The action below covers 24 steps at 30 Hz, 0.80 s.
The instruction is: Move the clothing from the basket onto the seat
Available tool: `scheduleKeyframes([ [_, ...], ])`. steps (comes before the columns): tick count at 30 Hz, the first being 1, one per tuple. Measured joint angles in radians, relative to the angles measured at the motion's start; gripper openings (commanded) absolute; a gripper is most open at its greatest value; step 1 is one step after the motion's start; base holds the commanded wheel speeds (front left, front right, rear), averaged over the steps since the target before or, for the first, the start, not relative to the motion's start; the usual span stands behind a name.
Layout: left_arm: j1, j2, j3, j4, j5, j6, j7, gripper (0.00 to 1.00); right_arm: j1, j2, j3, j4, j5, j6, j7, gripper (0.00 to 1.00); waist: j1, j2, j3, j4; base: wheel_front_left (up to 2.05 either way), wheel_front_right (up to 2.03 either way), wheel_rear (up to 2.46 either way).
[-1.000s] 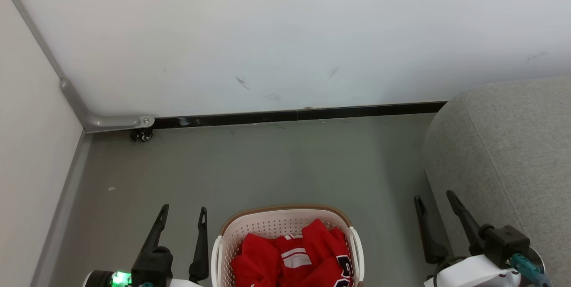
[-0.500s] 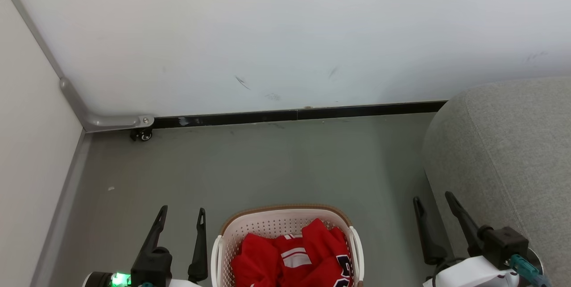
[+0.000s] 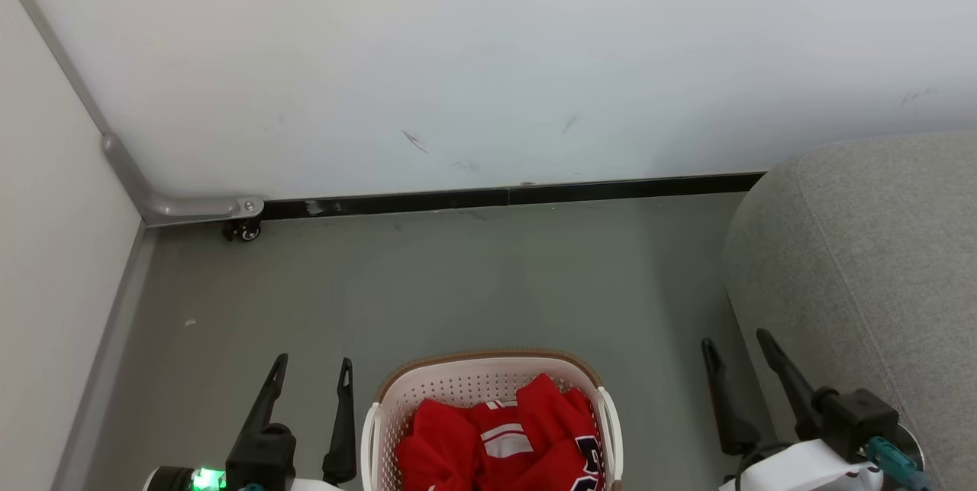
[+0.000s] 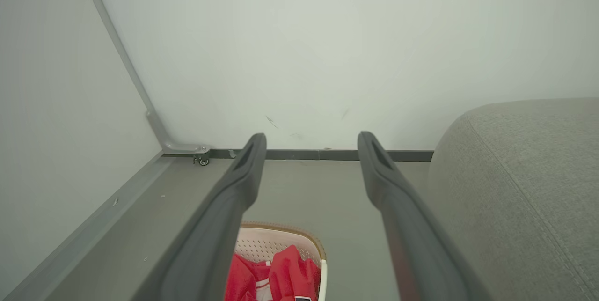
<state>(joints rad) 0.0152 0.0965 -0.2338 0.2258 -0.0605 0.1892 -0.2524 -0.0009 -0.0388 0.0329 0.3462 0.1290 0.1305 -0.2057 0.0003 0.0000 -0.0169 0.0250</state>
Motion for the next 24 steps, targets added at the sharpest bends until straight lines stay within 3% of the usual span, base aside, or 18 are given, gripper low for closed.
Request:
scheduleKeyframes([
  [11, -0.045, 0.030, -0.017, 0.019, 0.014, -0.024, 0.000, 1.00, -0.028, -0.001, 0.040, -0.010, -0.010, 0.000, -0.007, 1.00, 0.0000, 0.0000, 0.014, -0.005, 0.00, 0.00, 0.00],
  [24, -0.076, 0.031, -0.085, 0.129, 0.023, -0.098, 0.000, 1.00, -0.027, -0.001, -0.069, -0.046, -0.033, 0.000, -0.014, 1.00, -0.0001, 0.0000, 0.056, -0.018, 0.00, 0.00, 0.00],
])
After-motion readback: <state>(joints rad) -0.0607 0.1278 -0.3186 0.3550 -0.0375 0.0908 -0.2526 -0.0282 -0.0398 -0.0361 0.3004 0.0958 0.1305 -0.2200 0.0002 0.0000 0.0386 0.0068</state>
